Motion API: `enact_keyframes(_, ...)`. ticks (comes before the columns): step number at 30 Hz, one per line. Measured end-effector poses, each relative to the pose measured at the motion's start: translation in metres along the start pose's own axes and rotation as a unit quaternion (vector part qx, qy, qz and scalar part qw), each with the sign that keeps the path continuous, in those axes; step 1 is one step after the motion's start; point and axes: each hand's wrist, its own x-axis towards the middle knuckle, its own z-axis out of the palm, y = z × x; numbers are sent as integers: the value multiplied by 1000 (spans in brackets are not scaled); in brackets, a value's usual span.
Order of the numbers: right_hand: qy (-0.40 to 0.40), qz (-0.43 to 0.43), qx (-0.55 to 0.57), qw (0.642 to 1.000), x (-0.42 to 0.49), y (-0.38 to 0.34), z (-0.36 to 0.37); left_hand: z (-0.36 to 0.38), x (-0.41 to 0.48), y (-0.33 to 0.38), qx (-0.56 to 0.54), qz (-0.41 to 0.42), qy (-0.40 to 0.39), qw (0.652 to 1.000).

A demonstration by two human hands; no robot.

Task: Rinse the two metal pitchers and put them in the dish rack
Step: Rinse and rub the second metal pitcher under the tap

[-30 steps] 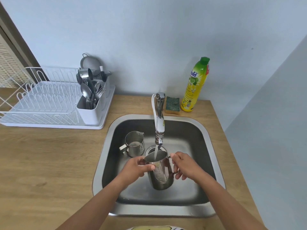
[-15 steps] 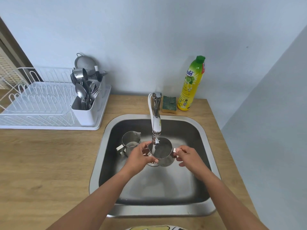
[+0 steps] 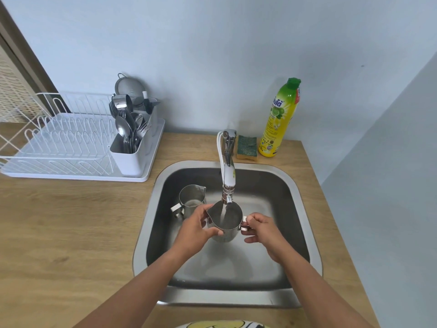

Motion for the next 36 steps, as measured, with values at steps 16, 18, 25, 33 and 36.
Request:
enact_keyframes(16,0,9,-86,996,-3,-1,7,-9,11,-10,-9,-82,-36,996)
enact_keyframes(18,19,8,-107,994,-2,0,10,-9,12,-9,-21,-92,-35,995)
enact_keyframes(25,28,44,-178,983,2,-1,15,-7,13,-5,-84,-178,-50,979)
enact_keyframes(33,0,79,-212,974,4,-1,17,-7,14,-13,-66,-269,-86,957)
enact_keyframes(36,-6,98,-202,974,6,-1,19,-9,13,-14,-47,-288,-90,952)
